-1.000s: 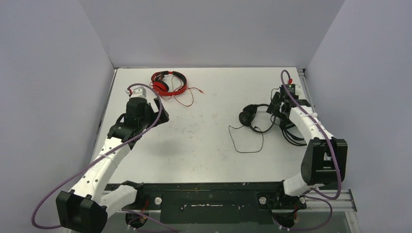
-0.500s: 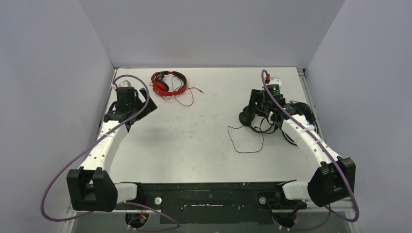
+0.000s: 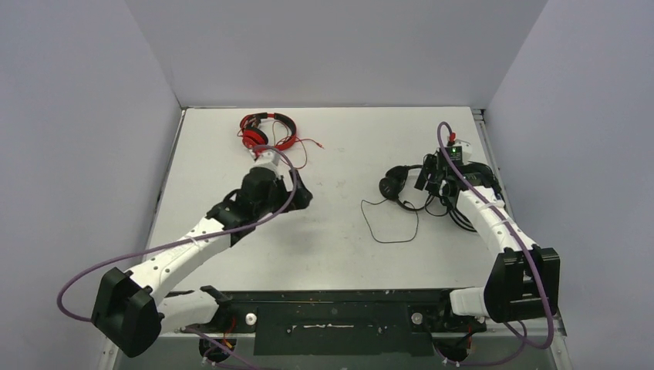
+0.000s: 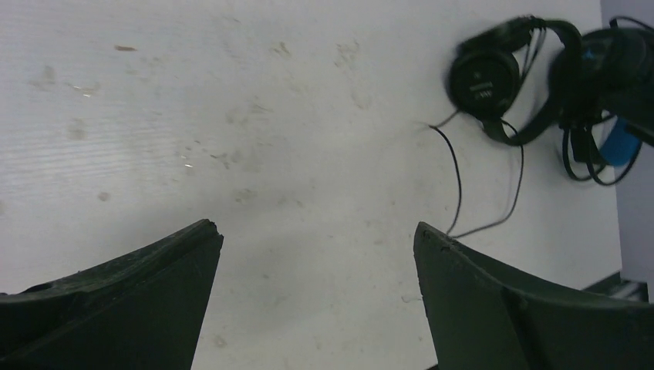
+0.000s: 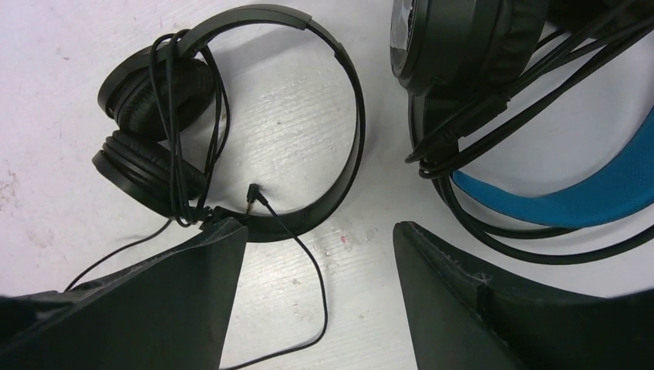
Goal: Wrap the headphones
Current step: Pick up the headphones from the center of the board.
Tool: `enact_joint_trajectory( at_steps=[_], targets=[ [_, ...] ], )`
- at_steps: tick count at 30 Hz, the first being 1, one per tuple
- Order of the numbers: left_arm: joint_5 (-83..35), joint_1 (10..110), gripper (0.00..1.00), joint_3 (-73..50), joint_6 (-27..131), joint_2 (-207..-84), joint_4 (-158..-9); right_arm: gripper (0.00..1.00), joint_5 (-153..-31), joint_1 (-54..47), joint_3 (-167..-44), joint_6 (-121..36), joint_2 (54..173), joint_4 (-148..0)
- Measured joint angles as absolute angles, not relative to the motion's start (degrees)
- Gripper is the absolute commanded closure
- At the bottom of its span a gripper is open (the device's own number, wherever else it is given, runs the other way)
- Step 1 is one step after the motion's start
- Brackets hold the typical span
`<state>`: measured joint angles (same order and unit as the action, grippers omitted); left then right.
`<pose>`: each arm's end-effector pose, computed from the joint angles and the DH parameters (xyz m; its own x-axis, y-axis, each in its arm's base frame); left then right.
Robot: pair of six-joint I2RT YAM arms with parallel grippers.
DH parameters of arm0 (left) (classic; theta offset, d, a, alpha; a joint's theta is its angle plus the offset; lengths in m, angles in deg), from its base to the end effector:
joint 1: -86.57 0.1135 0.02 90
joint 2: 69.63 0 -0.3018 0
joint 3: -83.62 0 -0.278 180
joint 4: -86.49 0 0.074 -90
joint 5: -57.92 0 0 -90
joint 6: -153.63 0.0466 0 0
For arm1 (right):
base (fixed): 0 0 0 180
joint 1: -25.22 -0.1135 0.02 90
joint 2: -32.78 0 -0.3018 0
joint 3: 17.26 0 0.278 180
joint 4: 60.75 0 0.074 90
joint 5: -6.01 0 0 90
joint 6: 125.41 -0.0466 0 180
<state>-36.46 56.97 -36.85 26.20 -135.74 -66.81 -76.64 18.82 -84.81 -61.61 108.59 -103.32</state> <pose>0.2406 -0.1326 0.2915 -0.6445 -0.3309 -0.6893 0.0570 0.8782 -0.4748 0.2959 0.0272 0.2730 -0.7046 0.3616 -0.6105 0.3130 0.9306 0.1899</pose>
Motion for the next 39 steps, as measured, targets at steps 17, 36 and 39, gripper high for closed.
enact_joint_trajectory(
  at_steps=[17, 36, 39],
  targets=[
    [-41.84, 30.1, 0.16, -41.24, 22.38, -151.65, -89.71, 0.44, -75.37, 21.12, -84.05, -66.04, 119.17, -95.64],
    [-41.8, 25.47, 0.34, -31.45, 22.05, -169.35, -99.77, 0.52, -74.34, 21.16, -80.09, -67.68, 125.51, -88.98],
    [-42.6, 25.23, 0.38, -30.91, 21.63, -171.36, -100.07, 0.59, -74.32, 21.16, -79.78, -67.68, 125.59, -88.19]
  ],
)
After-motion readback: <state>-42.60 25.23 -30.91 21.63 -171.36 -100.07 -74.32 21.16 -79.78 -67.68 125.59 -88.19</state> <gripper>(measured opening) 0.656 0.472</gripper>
